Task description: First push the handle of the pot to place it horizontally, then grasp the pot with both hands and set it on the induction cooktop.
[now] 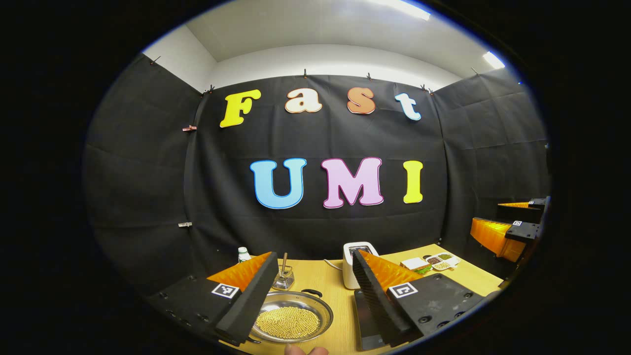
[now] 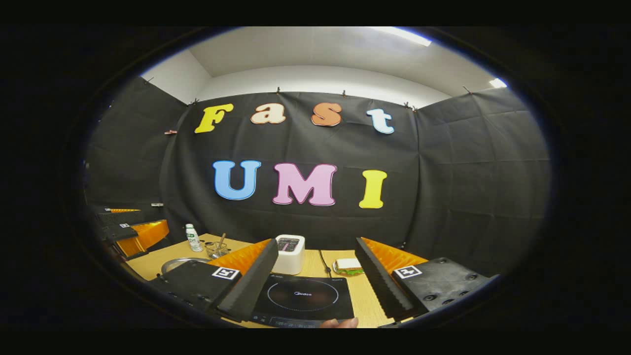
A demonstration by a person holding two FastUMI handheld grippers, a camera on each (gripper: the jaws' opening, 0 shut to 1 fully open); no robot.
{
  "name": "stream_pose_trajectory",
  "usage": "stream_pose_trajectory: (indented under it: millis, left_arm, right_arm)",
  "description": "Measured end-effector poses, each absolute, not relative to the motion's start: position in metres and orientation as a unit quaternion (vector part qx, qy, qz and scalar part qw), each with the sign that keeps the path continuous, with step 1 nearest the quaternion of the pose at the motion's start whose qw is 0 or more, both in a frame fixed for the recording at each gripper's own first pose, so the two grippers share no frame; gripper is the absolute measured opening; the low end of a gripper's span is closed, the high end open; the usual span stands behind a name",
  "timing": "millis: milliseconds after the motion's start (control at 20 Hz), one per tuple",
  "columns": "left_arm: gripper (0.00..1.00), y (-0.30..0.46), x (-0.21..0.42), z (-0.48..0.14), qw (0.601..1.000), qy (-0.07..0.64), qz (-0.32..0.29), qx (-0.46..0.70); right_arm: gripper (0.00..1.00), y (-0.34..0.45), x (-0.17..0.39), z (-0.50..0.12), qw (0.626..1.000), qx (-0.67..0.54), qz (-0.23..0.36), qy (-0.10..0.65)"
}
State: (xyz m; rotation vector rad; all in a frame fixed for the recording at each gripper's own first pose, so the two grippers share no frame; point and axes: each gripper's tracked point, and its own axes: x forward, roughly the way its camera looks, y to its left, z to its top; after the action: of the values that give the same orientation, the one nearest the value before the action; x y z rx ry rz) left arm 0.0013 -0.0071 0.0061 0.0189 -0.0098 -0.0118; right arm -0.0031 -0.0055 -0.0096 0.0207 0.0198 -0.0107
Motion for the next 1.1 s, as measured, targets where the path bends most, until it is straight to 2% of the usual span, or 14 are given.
stream_pose_trajectory:
  millis: [550, 650, 900, 1100]
  left_arm:
    - [0.95, -0.011, 0.0, 0.008, 1.0, -0.007, -0.013, 0.009]
    - [0.91, -0.016, -0.001, 0.01, 1.0, -0.011, -0.023, 0.013]
    - [0.07, -0.024, -0.005, 0.007, 0.998, -0.003, -0.051, 0.031]
    - [0.05, -0.027, -0.01, -0.028, 0.996, 0.052, -0.066, 0.021]
  right_arm:
    - [0.98, -0.008, -0.002, -0.01, 1.0, 0.01, -0.008, 0.009]
    - [0.97, -0.008, -0.002, -0.01, 1.0, 0.007, -0.008, 0.009]
    - [0.98, -0.008, -0.002, -0.011, 1.0, 0.003, -0.009, 0.01]
    - [0.97, -0.008, -0.003, -0.014, 1.0, -0.002, -0.008, 0.011]
